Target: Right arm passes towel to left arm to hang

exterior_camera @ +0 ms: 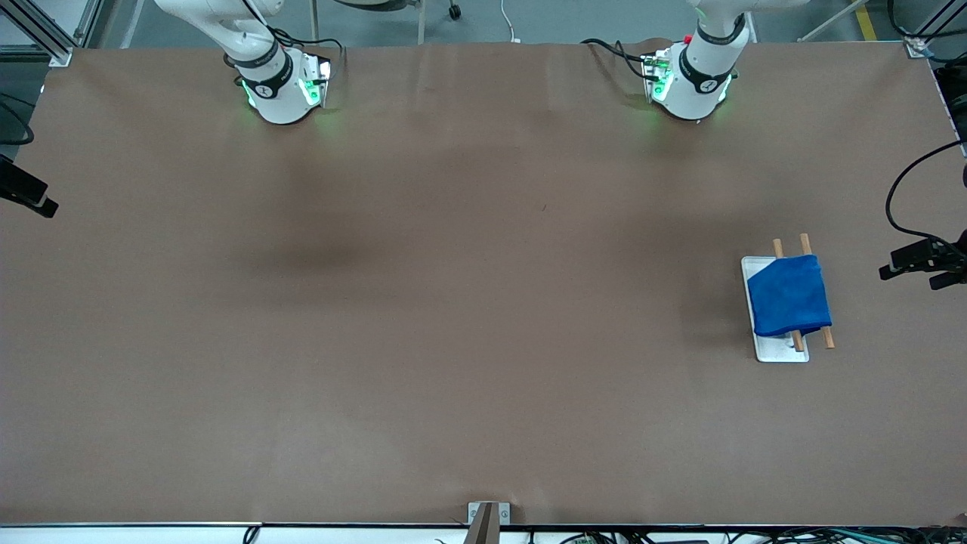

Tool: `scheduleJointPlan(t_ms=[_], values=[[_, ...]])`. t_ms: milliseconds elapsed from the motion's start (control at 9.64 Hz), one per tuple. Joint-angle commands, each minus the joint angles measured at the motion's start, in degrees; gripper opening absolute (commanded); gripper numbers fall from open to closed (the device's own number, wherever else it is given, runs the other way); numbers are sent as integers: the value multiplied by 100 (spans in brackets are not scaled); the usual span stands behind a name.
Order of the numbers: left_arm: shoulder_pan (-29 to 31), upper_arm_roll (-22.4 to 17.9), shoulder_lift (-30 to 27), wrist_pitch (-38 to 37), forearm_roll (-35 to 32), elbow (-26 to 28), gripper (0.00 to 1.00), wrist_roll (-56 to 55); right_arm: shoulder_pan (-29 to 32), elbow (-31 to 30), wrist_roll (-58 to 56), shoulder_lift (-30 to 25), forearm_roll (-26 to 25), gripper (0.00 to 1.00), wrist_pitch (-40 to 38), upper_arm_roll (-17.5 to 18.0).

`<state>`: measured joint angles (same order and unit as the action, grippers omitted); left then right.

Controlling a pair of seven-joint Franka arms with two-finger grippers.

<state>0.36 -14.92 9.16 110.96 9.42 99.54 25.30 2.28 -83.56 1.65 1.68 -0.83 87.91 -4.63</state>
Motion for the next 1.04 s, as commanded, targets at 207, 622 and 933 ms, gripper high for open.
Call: scheduleJointPlan(t_ms=[207,622,933], values=[[43,1507,-1301,-871,-1055,269,100,-2376,97,-107,37,-98,-31,100,24,112],[17,1755,-979,-2734,-1004,-1670,100,-2460,97,-107,46,-98,-31,100,-37,112],[-19,1852,-1039,-3036,-960,-1710,100,-2687,97,-107,46,-98,-31,100,-29,112]])
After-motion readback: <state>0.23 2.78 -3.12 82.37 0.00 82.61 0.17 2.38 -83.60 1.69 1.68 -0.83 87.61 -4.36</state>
